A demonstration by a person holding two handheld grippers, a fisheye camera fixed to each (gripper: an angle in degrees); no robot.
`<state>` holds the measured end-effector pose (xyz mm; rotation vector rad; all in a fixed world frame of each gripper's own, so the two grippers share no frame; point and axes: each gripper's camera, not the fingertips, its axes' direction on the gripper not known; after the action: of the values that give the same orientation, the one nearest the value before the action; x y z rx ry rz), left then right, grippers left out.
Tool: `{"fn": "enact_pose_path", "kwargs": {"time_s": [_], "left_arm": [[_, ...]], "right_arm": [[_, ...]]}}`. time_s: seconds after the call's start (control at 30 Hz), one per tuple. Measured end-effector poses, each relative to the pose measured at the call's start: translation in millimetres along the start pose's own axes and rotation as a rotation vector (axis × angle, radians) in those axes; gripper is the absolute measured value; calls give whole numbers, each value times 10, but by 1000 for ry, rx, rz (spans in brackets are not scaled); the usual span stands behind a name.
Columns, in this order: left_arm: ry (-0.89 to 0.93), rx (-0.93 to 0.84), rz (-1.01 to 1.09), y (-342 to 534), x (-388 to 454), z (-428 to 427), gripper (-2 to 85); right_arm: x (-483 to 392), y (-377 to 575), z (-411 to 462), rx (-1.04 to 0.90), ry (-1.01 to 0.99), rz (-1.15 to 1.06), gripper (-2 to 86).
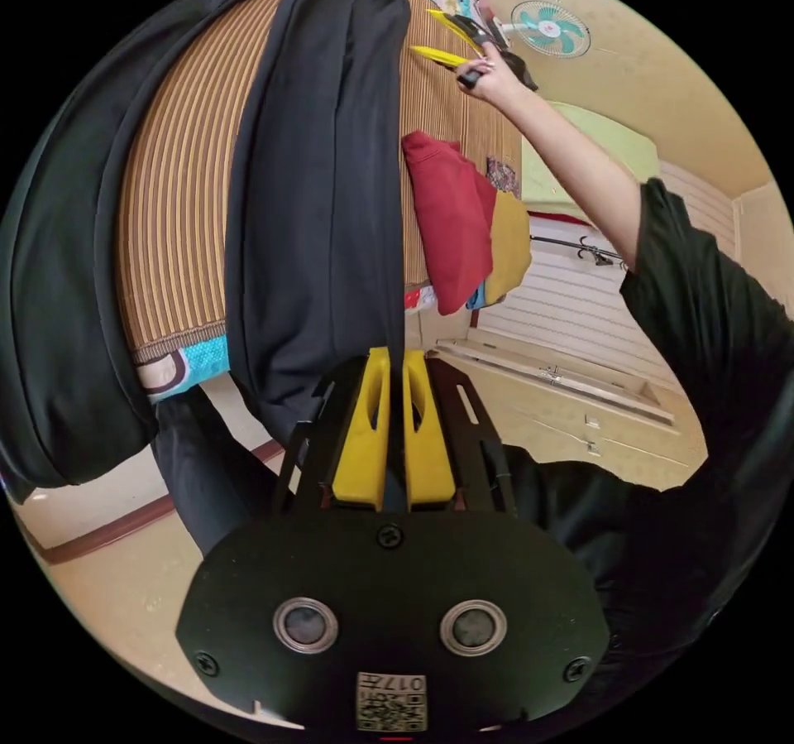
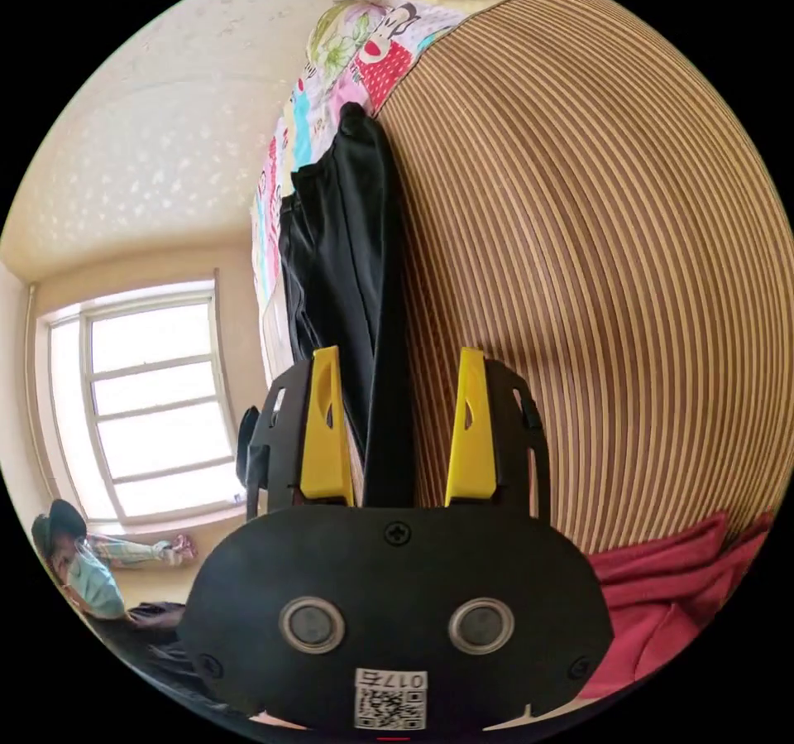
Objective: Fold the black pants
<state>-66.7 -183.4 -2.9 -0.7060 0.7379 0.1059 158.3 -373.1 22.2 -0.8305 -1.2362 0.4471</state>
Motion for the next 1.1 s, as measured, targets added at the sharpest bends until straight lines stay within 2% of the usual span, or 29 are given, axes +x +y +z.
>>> {"fn": "enact_pose_path", "kwargs": {"time_s": [0.13,0.2,0.27,0.3,0.4,0.47,0.6,0.73,0.83,0.9,0.97,1.1], "left_arm": [[115,85,-45,325,-221,-159,-4],[209,141,-58,514,-353,-331,-3],[298,196,-65,814,-524,-615,-3],[312,207,-75,891,-572,-686,-3],[321,298,-144,1295,-860,-1100,-1],[248,386,-189,1537,-1146,-1417,4],[71,380,-364,1740,-1723,-1724,25],[-52,391,-434,1982,-1946,-1876,34],[-88,463,-369,1983,-1779,-1993,42],[-95,455,-294,1773,-1665,-2022,64],[-80,432,-174,1317,-1523,-2032,98],[-127,349,-28,527,-1363,-1952,109]], "right_arm": [[-557,-126,261,113,116,-34,51],[-1496,201,380,236,317,-259,38],[-2204,491,638,268,412,-436,36],[-2590,617,896,242,432,-510,35],[-3174,671,1659,151,360,-526,46],[-3289,572,2252,46,307,-502,64],[-3131,551,3105,-150,315,-457,93],[-2942,1086,2797,-162,217,-584,106],[-2492,1664,2354,-172,338,-633,111],[-1938,2022,1988,-183,365,-524,117],[-1483,2267,1760,-194,300,-402,121],[-607,2798,1675,-266,127,-175,122]]}}
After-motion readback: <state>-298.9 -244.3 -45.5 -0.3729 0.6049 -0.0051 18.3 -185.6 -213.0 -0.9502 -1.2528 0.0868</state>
